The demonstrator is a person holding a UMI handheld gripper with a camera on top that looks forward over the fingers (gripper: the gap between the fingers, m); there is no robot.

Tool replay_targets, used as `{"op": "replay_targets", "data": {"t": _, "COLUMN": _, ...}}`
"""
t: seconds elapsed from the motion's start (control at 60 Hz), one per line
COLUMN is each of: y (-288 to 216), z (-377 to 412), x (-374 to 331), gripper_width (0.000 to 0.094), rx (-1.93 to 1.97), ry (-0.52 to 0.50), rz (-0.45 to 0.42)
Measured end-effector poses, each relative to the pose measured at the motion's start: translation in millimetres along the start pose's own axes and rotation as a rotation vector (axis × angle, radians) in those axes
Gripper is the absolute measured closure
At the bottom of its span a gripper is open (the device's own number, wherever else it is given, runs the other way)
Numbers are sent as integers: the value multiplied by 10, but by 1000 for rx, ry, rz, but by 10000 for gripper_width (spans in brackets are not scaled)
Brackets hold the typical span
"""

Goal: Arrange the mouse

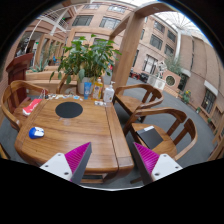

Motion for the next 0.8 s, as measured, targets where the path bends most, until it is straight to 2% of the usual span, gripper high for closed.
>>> {"op": "replay_targets", "data": {"t": 0.183, "y": 430, "z": 409, "x": 127, "gripper_width": 84, "rx": 34, "ry": -41, "rz": 50}}
{"op": "replay_targets", "data": {"t": 0.317, "y": 821, "z": 948, "x": 300, "gripper_width": 84, "rx": 50, "ry": -111, "rz": 104}}
{"op": "replay_targets", "data": {"t": 0.467, "y": 1037, "z": 1734, "x": 408, "gripper_width": 82, "rx": 57, "ry": -217, "rz": 140}}
{"op": "replay_targets", "data": {"t": 0.7, "y": 1003, "z": 3024, "x": 421, "gripper_width": 78, "rx": 29, "ry": -399, "rz": 84}}
{"op": "replay_targets", "data": {"t": 0.8, "y": 893, "z": 3489, "x": 478, "gripper_width": 80, "rx": 13, "ry": -444, "rz": 52}}
Point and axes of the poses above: the point between the fingertips, and its own axes, seen from behind it with the camera up: z to the left, y down, x forward, the way the camera looks, the point moved 7 cm from there along -x, backward, against the way the camera looks, and after that the axes turned 9 degrees about z, right-handed, at the moved point
